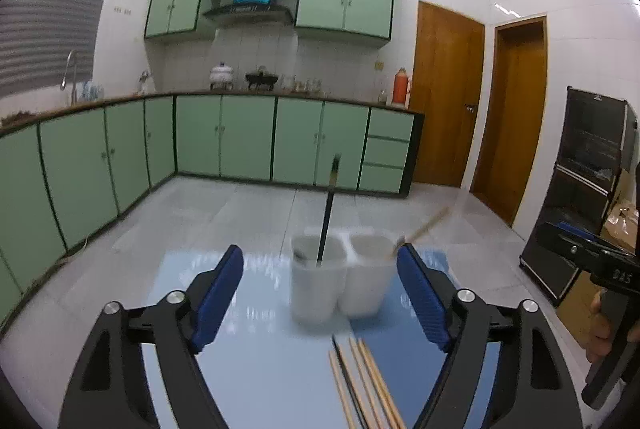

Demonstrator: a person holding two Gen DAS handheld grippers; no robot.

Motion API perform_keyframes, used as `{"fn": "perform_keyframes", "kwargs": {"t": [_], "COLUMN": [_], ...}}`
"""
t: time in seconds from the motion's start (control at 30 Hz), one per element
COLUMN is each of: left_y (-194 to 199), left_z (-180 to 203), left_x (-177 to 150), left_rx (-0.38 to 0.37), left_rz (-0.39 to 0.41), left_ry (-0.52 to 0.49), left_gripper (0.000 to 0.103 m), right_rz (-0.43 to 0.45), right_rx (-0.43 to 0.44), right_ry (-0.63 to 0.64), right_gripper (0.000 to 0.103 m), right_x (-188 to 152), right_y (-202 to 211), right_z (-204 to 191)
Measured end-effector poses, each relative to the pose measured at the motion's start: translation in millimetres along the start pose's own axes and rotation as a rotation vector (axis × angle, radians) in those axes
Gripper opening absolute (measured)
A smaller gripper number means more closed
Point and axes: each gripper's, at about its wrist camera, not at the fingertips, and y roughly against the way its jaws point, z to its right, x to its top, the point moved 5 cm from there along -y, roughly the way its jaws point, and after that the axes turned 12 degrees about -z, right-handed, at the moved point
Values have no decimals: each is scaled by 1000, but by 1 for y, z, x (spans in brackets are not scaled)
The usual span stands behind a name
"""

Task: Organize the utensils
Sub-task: 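Open both grippers to drop the chopsticks into the holder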

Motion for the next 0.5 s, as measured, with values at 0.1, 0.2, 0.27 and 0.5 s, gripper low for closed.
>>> {"fn": "perform_keyframes", "kwargs": {"t": [0.1, 0.2, 0.27, 0.5], "left_y": [2, 2, 2, 4], "left_z": [-2, -4, -6, 0], "left_x": [-29, -59, -76, -133], "left_rx": [-2, 14, 17, 28], "left_rz": [-50, -106, -134, -223], "left_ry": [14, 14, 16, -2], "left_gripper": [80, 80, 80, 80], "right_rz": [-24, -55, -68, -117], "right_rx": [0, 1, -12, -30], "right_ry": [-17, -41, -46, -76], "right_gripper": [97, 97, 97, 97], "right_x": [-26, -53, -68, -118], "right_y": [3, 3, 2, 4], "right_z": [-2, -3, -3, -7]}}
